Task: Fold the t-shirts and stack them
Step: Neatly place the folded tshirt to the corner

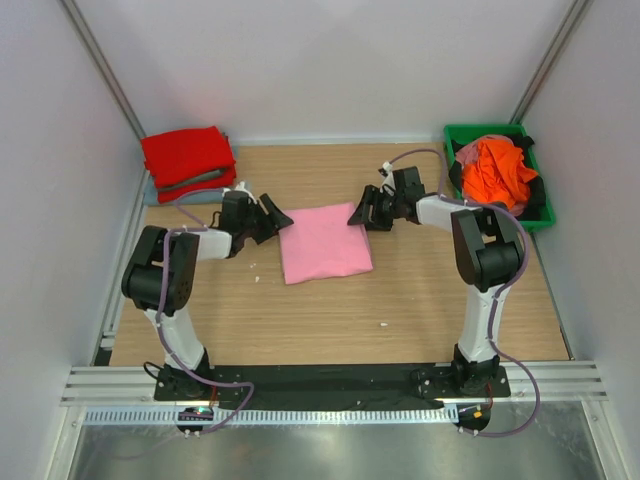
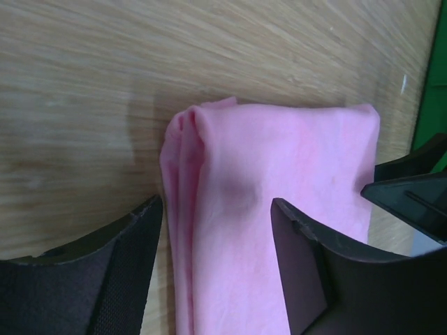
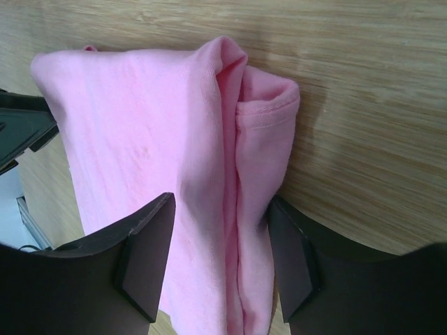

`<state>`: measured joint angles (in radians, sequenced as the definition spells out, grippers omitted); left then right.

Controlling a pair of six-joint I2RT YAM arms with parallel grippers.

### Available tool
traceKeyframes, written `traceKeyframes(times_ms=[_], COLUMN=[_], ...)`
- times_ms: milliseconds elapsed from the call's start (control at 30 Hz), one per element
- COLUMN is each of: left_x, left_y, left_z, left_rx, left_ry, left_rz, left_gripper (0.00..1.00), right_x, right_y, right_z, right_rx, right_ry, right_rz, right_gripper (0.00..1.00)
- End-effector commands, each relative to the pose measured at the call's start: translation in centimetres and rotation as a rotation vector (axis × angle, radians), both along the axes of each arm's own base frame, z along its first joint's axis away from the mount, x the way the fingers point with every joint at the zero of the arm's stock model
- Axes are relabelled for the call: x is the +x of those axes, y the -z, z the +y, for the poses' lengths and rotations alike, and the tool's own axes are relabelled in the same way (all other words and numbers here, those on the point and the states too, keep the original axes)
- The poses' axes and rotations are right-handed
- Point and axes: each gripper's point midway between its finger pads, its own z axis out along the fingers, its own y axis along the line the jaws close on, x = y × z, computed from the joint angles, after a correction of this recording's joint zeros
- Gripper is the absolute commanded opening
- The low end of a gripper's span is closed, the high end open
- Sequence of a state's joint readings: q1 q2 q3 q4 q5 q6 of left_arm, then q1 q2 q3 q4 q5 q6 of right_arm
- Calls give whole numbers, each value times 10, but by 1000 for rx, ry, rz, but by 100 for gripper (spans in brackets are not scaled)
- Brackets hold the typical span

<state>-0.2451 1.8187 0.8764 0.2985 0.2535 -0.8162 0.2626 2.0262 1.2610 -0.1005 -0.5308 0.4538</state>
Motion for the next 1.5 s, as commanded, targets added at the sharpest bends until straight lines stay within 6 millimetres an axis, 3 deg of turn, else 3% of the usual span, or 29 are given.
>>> traceKeyframes(times_ms=[0,233,333,367,433,500,567,600,667,700,733,767,800,833,867,900,933,967,1000,1067,1100,1133,1167,1233,1300,1367,1400,1467], left_x=[-6,-17,-19,-19,-17,-16,-13,-12,-9,-14,-7,-3,-7,6,9,3,9,22,18,28,32,35,42,51,60,66,75,84], left_y=[23,37,34,32,23,12,-6,-13,-35,-34,-50,-65,-65,-87,-93,-82,-89,-110,-99,-115,-119,-117,-131,-137,-162,-161,-181,-188], left_z=[-11,-45,-52,-53,-55,-59,-59,-57,-53,-49,-49,-46,-41,-40,-36,-30,-26,-25,-18,-4,0,7,13,24,30,41,41,48], left_rx=[-81,-149,-154,-159,-169,-177,-163,-128,-83,-49,-28,-19,-1,14,26,46,60,75,110,211,241,274,313,317,304,295,288,292], left_ry=[19,101,117,126,141,169,179,193,200,200,217,215,217,240,245,257,277,284,283,280,280,279,275,259,244,230,227,215], left_rz=[34,67,61,58,38,27,9,10,-12,31,-9,-34,0,-50,-43,41,37,0,77,64,59,64,42,52,42,79,27,12], left_gripper=[64,56,31,14,2,0,0,0,0,0,0,0,0,0,0,0,0,0,0,0,0,0,0,0,0,0,0,0], right_x=[-18,-13,-12,-11,-11,-10,-11,-17,-14,-26,-27,-31,-48,-55,-64,-84,-95,-105,-126,-144,-157,-166,-171,-182,-185,-187,-187,-190], right_y=[16,19,20,18,17,8,10,-1,-8,-7,-33,-40,-33,-59,-63,-56,-73,-77,-68,-73,-60,-60,-56,-38,-28,-34,-37,-35], right_z=[-4,3,4,4,2,0,-15,-25,-57,-70,-77,-86,-89,-87,-82,-72,-61,-52,-34,-19,-13,0,3,3,0,4,5,7], right_rx=[-9,42,44,46,38,26,-66,-109,-257,-310,-310,-331,-317,-259,-216,-162,-104,-74,-81,-68,-66,-30,-21,-22,-21,-5,6,11], right_ry=[15,28,30,30,32,35,77,104,226,266,308,350,378,392,392,376,351,321,261,223,197,167,156,144,141,116,114,97], right_rz=[55,50,56,50,40,17,19,22,-14,8,-47,-65,-30,-87,-92,-79,-130,-154,-168,-218,-217,-225,-224,-230,-234,-260,-280,-279], right_gripper=[62,62,62,62,63,68,81,89,95,98,100,100,100,100,100,100,100,100,100,100,100,100,100,100,100,100,100,100])
